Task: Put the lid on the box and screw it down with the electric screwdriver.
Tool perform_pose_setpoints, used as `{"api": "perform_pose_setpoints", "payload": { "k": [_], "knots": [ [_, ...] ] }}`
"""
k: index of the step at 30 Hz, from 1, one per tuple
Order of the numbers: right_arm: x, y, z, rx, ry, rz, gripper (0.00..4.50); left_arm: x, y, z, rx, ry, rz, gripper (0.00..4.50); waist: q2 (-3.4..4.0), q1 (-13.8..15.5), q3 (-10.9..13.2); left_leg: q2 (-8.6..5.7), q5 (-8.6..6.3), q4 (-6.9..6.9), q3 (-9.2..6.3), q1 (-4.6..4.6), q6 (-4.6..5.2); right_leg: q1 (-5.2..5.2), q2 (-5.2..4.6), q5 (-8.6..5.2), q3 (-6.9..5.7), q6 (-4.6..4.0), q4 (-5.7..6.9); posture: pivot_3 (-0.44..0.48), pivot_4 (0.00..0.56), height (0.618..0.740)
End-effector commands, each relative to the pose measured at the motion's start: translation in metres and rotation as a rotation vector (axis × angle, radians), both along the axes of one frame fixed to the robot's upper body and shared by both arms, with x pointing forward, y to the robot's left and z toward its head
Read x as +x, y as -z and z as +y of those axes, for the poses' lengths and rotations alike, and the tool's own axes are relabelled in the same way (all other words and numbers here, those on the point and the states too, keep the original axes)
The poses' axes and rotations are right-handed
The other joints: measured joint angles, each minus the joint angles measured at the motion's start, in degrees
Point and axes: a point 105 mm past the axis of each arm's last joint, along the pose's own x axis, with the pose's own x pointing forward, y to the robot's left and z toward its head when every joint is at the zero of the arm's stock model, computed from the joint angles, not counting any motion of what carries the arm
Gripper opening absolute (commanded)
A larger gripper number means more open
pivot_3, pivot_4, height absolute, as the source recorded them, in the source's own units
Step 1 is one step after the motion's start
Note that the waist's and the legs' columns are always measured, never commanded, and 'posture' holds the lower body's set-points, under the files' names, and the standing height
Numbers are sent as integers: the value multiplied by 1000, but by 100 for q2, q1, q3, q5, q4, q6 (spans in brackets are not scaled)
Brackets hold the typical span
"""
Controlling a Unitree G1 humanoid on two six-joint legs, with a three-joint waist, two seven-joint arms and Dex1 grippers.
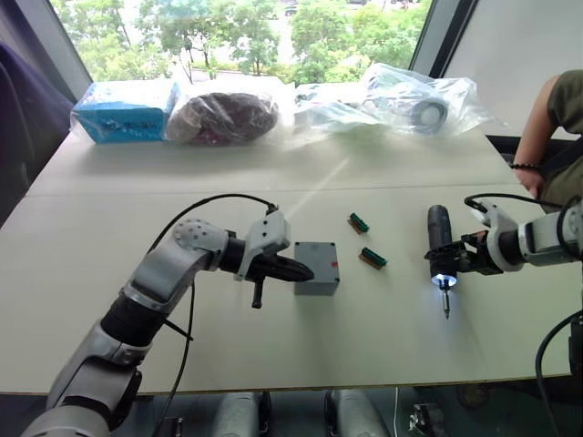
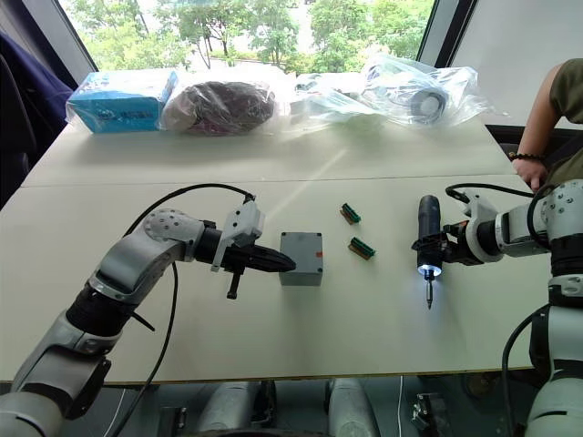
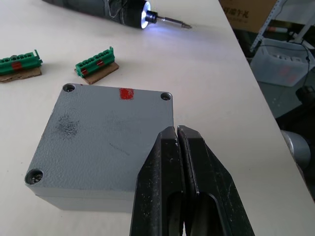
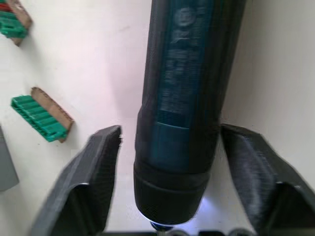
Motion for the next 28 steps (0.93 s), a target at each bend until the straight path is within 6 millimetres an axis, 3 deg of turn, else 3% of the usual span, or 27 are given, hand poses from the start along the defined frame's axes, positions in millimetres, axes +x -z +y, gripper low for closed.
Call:
{"api": "perform_pose_setpoints", "payload": {
  "k": [1, 3, 5, 8, 11, 16, 20, 23, 28],
  "knots": [
    [1, -19, -3, -54, -35, -87, 4444, 4, -12, 7, -45, -33, 8, 0, 0, 4, 0, 0, 0, 0, 0, 0, 0, 0, 0, 0, 0, 0, 0, 0, 150, 740],
    [4, -38, -5, -88, -72, -179, 4444, 6, -16, 15, -64, -64, 31, 0, 2, 2, 1, 0, 0, 0, -1, -1, 0, -1, 0, 0, 0, 0, 1, 0, 150, 740],
    [7, -75, -2, -115, -151, -366, 4444, 6, -24, 33, -100, -128, 80, 0, 13, -10, 8, 0, 0, 0, 0, -3, 0, -5, 0, 0, 0, 0, 1, 0, 150, 740],
    [2, -101, 5, -139, -265, -513, 4444, 3, -28, 53, -111, -195, 120, 0, 16, -20, 12, 6, 0, -1, -1, -13, 0, -18, 5, 0, 1, 2, 2, 0, 150, 740],
    [-20, -114, 43, -35, -477, -712, 4444, -8, -18, 83, -54, -292, 183, 0, 3, -33, 14, 23, -1, -4, -6, -10, -1, -14, 21, -1, 0, 1, -3, 0, 150, 740],
    [-86, -68, 95, 79, -790, -678, 4444, -36, 3, 109, 24, -368, 303, 0, -12, 42, 23, 27, 5, -8, -21, -7, -11, -5, 19, -1, -6, 0, 0, 0, 150, 740],
    [-145, -16, 116, 137, -1007, -471, 4444, -68, 9, 101, -51, -327, 455, 0, -24, 138, 24, 13, 5, 2, -27, -1, -14, 11, -3, -1, -12, 0, -1, 0, 150, 740],
    [-153, 1, 115, 148, -1006, -440, 4444, -83, 19, 100, -5, -311, 473, 0, -38, 117, 26, 3, 3, 6, -30, 17, -14, 32, -34, -6, -18, -10, -4, 0, 150, 740],
    [-149, 12, 115, 155, -977, -461, 4444, -80, 22, 99, -22, -341, 456, 0, -45, 129, 23, 4, 3, 5, -32, 35, -18, 49, -37, -14, -18, -27, -14, 0, 150, 740]
  ]
}}
